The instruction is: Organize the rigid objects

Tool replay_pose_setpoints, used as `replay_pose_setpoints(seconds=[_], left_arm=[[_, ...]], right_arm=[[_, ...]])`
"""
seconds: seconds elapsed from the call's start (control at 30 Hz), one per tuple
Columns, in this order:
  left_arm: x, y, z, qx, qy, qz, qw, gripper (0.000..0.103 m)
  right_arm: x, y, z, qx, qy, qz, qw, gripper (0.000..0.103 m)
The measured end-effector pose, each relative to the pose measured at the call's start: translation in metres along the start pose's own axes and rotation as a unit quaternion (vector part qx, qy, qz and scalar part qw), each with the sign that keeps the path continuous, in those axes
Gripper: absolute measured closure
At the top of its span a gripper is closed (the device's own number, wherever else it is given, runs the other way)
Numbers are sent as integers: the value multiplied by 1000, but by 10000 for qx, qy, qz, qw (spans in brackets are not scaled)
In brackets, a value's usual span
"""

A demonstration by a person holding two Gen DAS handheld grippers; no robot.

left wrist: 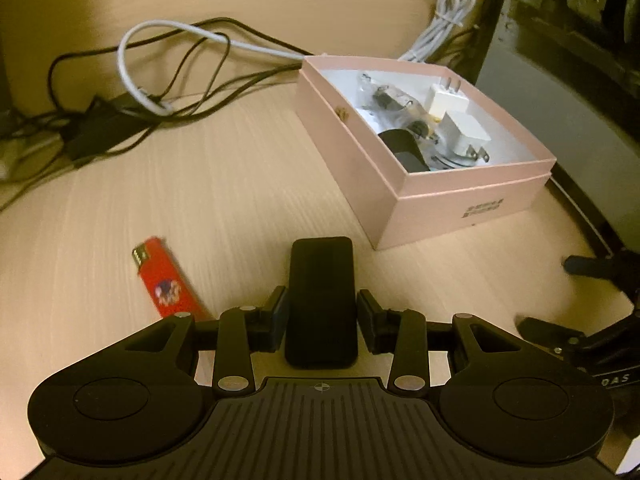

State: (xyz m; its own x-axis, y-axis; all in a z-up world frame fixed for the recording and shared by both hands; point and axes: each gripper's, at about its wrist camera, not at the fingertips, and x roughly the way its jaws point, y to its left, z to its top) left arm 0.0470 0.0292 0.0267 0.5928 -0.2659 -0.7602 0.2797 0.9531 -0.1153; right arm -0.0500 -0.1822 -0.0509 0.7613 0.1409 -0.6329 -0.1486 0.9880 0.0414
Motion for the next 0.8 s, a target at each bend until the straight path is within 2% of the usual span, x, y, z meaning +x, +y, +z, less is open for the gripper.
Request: replay_pose_setpoints(seconds=[0.17, 0.3, 0.37, 0.53, 0.63, 0.67, 0.7, 0.8], left_arm=[[-2, -1, -4, 30, -37, -68, 10000, 60], [-1, 4, 1, -303, 84, -208, 9993, 52], [2, 2, 5, -396, 159, -208, 9989, 51], [10, -13, 11, -263, 187, 101, 9994, 51], [15, -22, 12, -122, 53, 333, 9994, 51], [16, -25, 10, -37, -17, 434, 9990, 54], [17, -27, 9, 58, -88, 551, 9984, 62], [14, -28, 0, 191, -283, 619, 9975, 62]], right_arm=[[0, 0, 0, 6, -34, -6, 10000, 0], [-1, 0, -1, 11, -54, -9, 10000, 0], [-1, 0, -1, 10, -53, -7, 10000, 0], [-1, 0, -1, 1, -53, -3, 10000, 0], [-1, 0, -1, -1, -56, 1, 10000, 0], [0, 0, -1, -2, -56, 1, 10000, 0], [0, 0, -1, -3, -56, 1, 10000, 0], [0, 0, 0, 7, -20, -10, 10000, 1]])
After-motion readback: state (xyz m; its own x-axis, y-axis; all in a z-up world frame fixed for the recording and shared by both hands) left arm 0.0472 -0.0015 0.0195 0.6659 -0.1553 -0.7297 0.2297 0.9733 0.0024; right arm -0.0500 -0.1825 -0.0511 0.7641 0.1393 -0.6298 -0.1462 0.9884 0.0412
